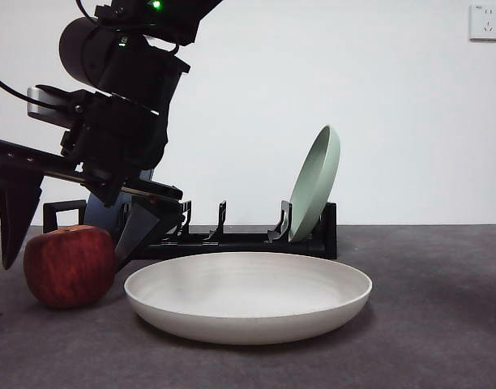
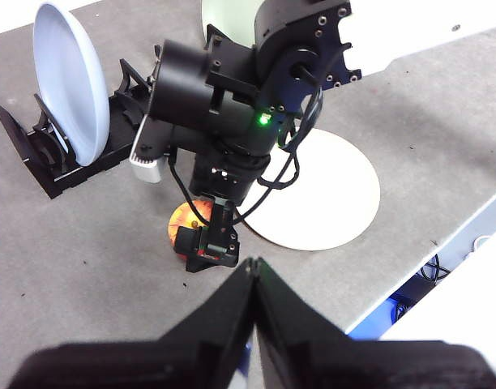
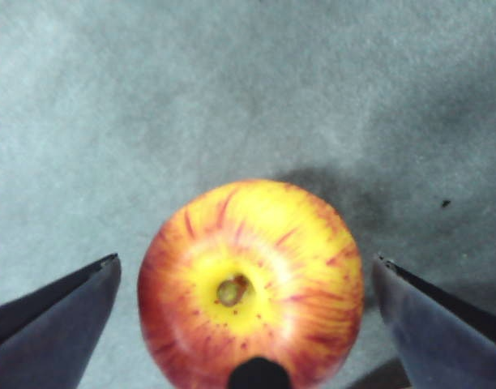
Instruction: Take the yellow plate from the plate rack,put the plate on the table,take the apple from the table,put the apple in the plate
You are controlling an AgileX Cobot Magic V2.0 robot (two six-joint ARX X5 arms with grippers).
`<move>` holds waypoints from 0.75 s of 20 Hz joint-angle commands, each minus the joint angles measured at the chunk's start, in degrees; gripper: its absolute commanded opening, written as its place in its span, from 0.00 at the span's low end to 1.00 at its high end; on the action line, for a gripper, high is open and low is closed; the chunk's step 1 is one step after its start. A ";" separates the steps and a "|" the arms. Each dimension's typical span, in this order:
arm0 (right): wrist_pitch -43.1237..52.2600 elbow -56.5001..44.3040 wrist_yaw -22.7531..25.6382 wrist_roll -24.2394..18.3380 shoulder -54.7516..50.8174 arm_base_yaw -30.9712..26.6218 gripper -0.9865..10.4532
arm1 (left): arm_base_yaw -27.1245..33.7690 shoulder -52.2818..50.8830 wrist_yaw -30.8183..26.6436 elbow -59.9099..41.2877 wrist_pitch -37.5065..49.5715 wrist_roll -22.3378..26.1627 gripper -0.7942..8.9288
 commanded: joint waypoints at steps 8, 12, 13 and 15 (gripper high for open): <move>-0.70 0.15 -2.34 1.92 1.49 0.50 0.09 | -0.20 -0.31 -0.20 0.15 0.07 1.03 0.07; -0.24 0.31 -2.12 1.70 0.22 0.92 0.08 | -0.20 -0.31 -0.04 0.17 0.07 1.25 0.07; -0.24 0.33 -2.08 1.49 -0.87 0.92 0.08 | -0.20 -0.31 0.26 0.15 0.04 1.27 0.07; -0.39 0.33 -0.59 1.40 -4.26 0.92 0.08 | -0.20 -0.31 1.31 0.15 0.07 1.55 0.07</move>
